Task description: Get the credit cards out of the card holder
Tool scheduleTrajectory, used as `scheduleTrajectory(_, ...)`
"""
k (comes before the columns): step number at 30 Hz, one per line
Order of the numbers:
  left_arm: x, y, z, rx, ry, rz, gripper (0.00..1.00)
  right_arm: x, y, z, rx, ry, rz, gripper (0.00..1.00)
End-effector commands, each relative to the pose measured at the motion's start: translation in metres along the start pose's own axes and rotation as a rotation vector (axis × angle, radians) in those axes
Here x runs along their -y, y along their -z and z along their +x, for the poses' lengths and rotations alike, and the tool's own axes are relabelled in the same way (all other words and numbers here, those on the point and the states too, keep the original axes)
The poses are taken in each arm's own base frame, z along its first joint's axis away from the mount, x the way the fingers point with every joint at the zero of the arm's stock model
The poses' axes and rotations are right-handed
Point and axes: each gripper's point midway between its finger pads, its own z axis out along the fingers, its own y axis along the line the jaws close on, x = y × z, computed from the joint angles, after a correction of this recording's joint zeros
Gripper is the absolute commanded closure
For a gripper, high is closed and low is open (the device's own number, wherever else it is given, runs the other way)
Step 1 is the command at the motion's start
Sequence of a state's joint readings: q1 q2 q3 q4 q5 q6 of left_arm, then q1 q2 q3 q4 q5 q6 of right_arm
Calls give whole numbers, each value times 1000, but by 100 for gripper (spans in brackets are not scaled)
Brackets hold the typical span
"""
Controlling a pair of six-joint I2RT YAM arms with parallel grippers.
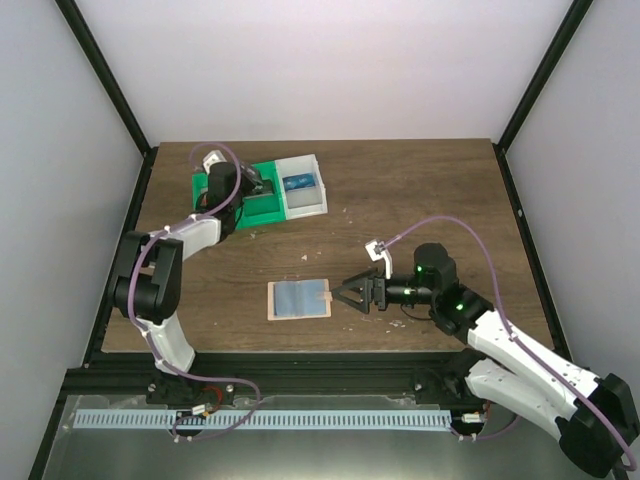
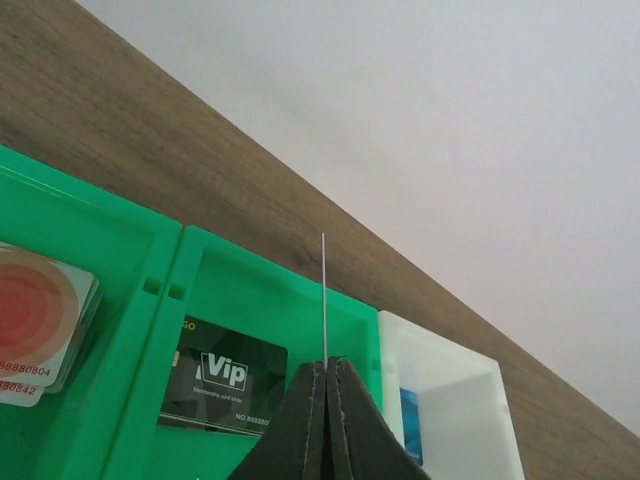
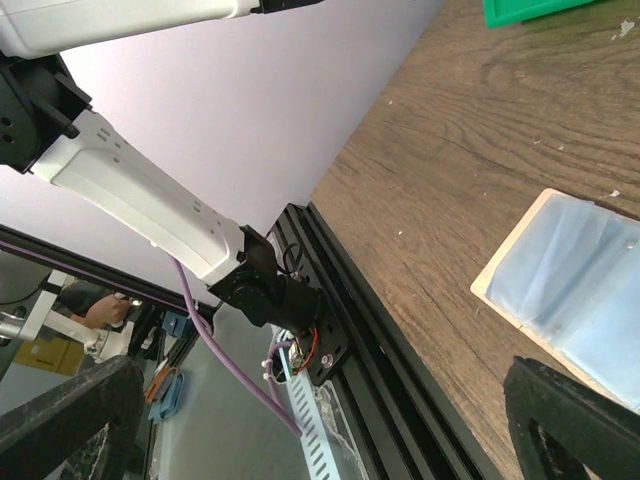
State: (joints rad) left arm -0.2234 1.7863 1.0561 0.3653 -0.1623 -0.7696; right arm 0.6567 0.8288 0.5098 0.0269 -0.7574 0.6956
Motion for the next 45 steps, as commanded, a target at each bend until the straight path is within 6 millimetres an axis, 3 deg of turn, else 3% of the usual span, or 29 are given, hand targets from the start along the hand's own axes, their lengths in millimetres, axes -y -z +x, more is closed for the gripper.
scheduleTrajectory(1,-10,-11,7,5,-9,-31,100,-15,6,-19,47,49,1,0)
scheduleTrajectory(6,-16,-24,16,-22,13,-63,100,-17,10,-23,52,74,28,0)
scheduleTrajectory(12,-2,-29,22,-8,-62,-68,100,-20,12,-26,54,91,39,0)
scheduleTrajectory(19,-15,-41,36,-26,-45,-113,100,-17,12,-26,66,83,49,0)
scheduleTrajectory(35,-14,-59,31,13,-106,-123,100,-13,12,-25,65,77,69,0)
scheduleTrajectory(45,-22,-65,44,-28,-131,-136,98,-10,13,-23,66,66,78,0)
